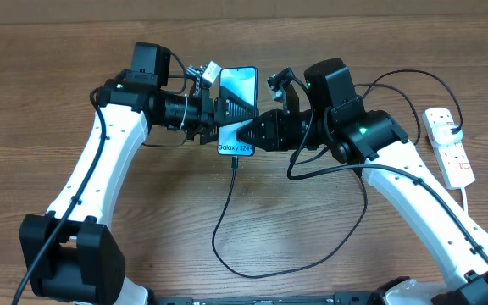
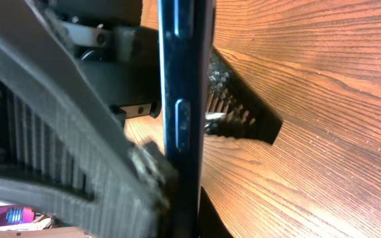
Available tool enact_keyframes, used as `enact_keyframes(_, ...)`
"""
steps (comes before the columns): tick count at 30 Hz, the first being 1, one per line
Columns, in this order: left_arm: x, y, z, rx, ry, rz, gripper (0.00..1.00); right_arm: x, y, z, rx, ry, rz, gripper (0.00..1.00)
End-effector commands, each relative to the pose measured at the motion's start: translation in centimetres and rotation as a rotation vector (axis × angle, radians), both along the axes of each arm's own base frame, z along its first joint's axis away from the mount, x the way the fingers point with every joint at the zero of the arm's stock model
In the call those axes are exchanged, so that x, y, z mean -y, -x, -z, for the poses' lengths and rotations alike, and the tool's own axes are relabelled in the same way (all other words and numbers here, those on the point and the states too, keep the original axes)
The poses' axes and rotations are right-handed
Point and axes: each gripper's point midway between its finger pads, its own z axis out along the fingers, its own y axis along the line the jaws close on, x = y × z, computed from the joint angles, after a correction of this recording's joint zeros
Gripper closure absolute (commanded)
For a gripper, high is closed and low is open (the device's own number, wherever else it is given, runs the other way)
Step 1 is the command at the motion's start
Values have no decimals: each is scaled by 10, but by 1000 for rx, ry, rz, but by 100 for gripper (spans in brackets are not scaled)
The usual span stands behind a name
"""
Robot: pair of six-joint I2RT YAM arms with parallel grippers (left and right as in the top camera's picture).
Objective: Plug charger to phone and switch on socket
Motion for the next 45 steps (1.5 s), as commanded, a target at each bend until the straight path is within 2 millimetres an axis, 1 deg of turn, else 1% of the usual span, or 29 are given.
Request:
enact_keyframes(1, -14, -9, 8, 19, -74, -61, 0, -3, 3, -19, 65, -32, -31, 96)
enact_keyframes(5, -26, -15, 13, 14, -109, -99, 0, 2, 2, -11, 45, 7, -4, 96)
enact_keyframes(7, -31, -18, 15, 13, -124, -115, 5, 4, 1, -7, 38, 29, 12, 96)
enact_keyframes(9, -35, -20, 16, 13, -126, -127, 6, 7, -1, -3, 33, 53, 30, 96)
enact_keyframes(14, -44, -25, 17, 13, -133, -153, 5, 18, -5, 11, 15, 132, 85, 96)
enact_keyframes(16, -49, -27, 20, 11, -155, -169, 2, 27, -7, 21, 7, 190, 125, 96)
enact_keyframes(17, -51, -28, 23, 9, -171, -178, 0, 31, -8, 25, 3, 218, 143, 96)
enact_keyframes(20, -61, -30, 33, 1, -244, -210, 0, 43, -8, 37, -13, 295, 183, 96)
enact_keyframes(24, -76, -36, 49, 10, -365, -258, 1, 50, -5, 51, -57, 349, 192, 96)
enact_keyframes(26, -87, -40, 58, 35, -443, -277, 0, 53, -5, 61, -82, 382, 198, 96)
enact_keyframes(29, -112, -45, 74, 56, -615, -327, 0, 54, -4, 80, -134, 422, 191, 96)
enact_keyframes(32, -141, -43, 89, 40, -793, -376, 0, 53, -7, 103, -171, 446, 184, 96)
enact_keyframes(35, -157, -40, 95, 27, -889, -396, 1, 53, -8, 125, -199, 464, 179, 96)
enact_keyframes(38, -163, -40, 96, 30, -923, -406, 0, 53, -8, 145, -228, 482, 174, 96)
enact_keyframes(41, -164, -40, 96, 30, -929, -408, 0, 51, -8, 162, -252, 492, 166, 96)
enact_keyframes(45, -164, -40, 96, 30, -929, -409, 1, 45, -6, 179, -277, 467, 143, 96)
